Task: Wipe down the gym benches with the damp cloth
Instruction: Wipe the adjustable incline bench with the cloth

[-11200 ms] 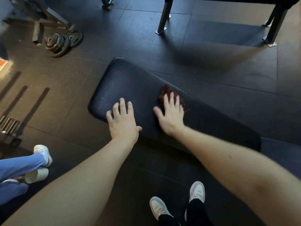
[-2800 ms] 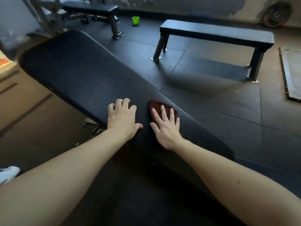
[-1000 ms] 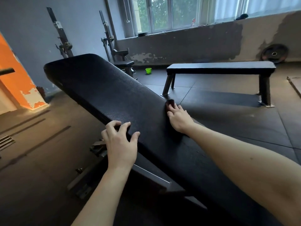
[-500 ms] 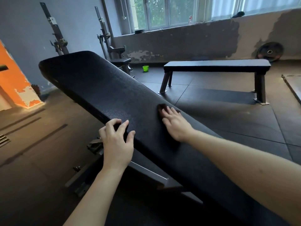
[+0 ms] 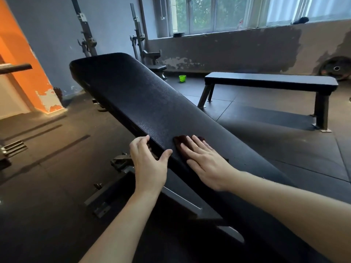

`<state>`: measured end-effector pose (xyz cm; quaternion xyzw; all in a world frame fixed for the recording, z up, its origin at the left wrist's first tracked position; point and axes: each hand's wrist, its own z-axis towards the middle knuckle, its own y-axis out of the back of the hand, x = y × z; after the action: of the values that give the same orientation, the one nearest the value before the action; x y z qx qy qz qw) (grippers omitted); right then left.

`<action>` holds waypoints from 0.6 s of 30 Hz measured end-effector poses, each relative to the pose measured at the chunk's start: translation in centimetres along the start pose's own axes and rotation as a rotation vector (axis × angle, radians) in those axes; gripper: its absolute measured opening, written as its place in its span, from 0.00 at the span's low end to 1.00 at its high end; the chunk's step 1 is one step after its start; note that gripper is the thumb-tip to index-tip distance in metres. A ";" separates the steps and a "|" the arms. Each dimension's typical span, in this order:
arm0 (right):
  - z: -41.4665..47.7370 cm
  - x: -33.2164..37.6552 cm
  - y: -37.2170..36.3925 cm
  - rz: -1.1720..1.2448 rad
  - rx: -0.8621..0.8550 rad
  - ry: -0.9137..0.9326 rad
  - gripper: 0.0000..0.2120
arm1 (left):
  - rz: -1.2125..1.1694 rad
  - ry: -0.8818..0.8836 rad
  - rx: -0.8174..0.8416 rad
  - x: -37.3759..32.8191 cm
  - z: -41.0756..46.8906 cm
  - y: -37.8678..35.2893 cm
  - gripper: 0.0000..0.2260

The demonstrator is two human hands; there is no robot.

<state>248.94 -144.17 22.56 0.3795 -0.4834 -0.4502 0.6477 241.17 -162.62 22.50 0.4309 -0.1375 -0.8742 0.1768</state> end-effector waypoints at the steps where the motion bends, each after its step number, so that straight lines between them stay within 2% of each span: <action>1: 1.6 0.1 0.3 -0.003 0.002 -0.015 0.27 | 0.003 -0.014 -0.005 0.0 0.0 0.0 0.30; 5: 8.9 1.5 1.7 0.033 0.041 -0.163 0.26 | 0.007 -0.038 0.002 0.0 -0.2 0.1 0.28; 8: 10.7 2.0 2.0 0.036 0.053 -0.170 0.26 | -0.004 -0.043 0.003 0.2 -0.3 0.1 0.28; 14: -0.1 1.1 -0.7 0.023 -0.038 0.059 0.29 | -0.016 -0.055 -0.030 0.3 -0.3 -0.3 0.27; 18: -5.1 0.3 -1.8 0.008 -0.018 0.090 0.29 | -0.030 -0.045 -0.027 0.3 -0.6 -0.5 0.27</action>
<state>253.55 -144.69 19.71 0.3916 -0.4515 -0.4343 0.6739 241.39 -162.37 21.81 0.4106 -0.1229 -0.8881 0.1663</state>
